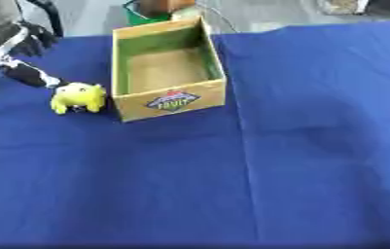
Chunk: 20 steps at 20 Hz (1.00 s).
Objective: Pick up objects on the table and place them in the box.
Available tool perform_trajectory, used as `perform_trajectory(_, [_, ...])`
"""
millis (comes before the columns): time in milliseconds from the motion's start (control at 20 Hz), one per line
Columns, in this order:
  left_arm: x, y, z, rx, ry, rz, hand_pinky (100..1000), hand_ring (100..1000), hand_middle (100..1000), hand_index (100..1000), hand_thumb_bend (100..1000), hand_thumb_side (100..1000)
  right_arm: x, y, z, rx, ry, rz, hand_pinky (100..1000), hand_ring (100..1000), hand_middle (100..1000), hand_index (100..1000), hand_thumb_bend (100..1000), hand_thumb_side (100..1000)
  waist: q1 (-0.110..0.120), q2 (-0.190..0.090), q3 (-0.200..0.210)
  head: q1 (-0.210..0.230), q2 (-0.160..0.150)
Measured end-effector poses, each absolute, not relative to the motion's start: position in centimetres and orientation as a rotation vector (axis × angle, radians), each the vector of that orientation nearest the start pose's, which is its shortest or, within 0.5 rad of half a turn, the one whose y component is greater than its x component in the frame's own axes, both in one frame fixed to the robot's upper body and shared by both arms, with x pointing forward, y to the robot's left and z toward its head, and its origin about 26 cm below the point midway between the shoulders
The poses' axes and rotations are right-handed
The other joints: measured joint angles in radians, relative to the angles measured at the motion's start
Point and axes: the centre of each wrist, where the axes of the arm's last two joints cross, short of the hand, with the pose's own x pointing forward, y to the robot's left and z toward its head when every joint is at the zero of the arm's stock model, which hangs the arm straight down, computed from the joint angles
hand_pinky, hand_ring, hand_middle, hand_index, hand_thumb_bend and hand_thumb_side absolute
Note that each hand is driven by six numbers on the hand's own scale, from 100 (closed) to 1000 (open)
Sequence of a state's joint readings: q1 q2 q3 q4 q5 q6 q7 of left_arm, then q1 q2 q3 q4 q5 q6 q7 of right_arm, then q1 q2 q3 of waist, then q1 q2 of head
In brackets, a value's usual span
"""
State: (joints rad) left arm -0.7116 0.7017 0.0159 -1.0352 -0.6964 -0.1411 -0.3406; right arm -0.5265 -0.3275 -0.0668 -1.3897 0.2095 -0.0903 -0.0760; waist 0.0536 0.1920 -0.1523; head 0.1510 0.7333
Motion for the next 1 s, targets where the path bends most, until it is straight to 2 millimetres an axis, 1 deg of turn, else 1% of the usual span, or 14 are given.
perform_trajectory(200, [42.9, 42.1, 19.2, 0.918, -1.269, -1.247, 666, 623, 658, 776, 653, 100, 39.9, -29.7, 13.8, -0.48, -1.988, 0.347, 743, 907, 680, 912, 100, 557, 0.0, -0.002, -0.003, 0.0, 0.004])
perform_trajectory(450, [43.2, 42.0, 18.4, 0.836, -1.199, -1.35, 678, 632, 667, 782, 638, 100, 39.8, -29.7, 13.6, -0.478, -1.985, 0.352, 743, 907, 679, 912, 100, 557, 0.001, -0.003, -0.007, 0.0, 0.005])
perform_trajectory(500, [43.2, 42.0, 18.3, 0.819, -1.186, -1.369, 680, 633, 668, 782, 648, 100, 39.8, -29.7, 13.6, -0.478, -1.984, 0.352, 743, 906, 679, 912, 100, 557, 0.001, -0.004, -0.007, 0.0, 0.005])
perform_trajectory(750, [43.4, 41.7, 17.7, 0.789, -1.135, -1.413, 668, 616, 650, 768, 580, 100, 39.8, -29.7, 13.5, -0.478, -1.982, 0.352, 743, 906, 679, 913, 100, 559, 0.003, -0.004, -0.007, 0.001, 0.005])
perform_trajectory(950, [43.5, 41.4, 17.1, 0.823, -1.112, -1.41, 667, 614, 648, 767, 573, 100, 39.8, -29.7, 13.4, -0.477, -1.981, 0.351, 743, 906, 679, 912, 100, 559, 0.003, -0.004, -0.008, 0.001, 0.005])
perform_trajectory(1000, [43.6, 41.3, 16.9, 0.83, -1.11, -1.409, 646, 584, 616, 755, 486, 100, 39.8, -29.7, 13.4, -0.477, -1.981, 0.351, 743, 906, 679, 912, 100, 559, 0.003, -0.004, -0.008, 0.001, 0.005])
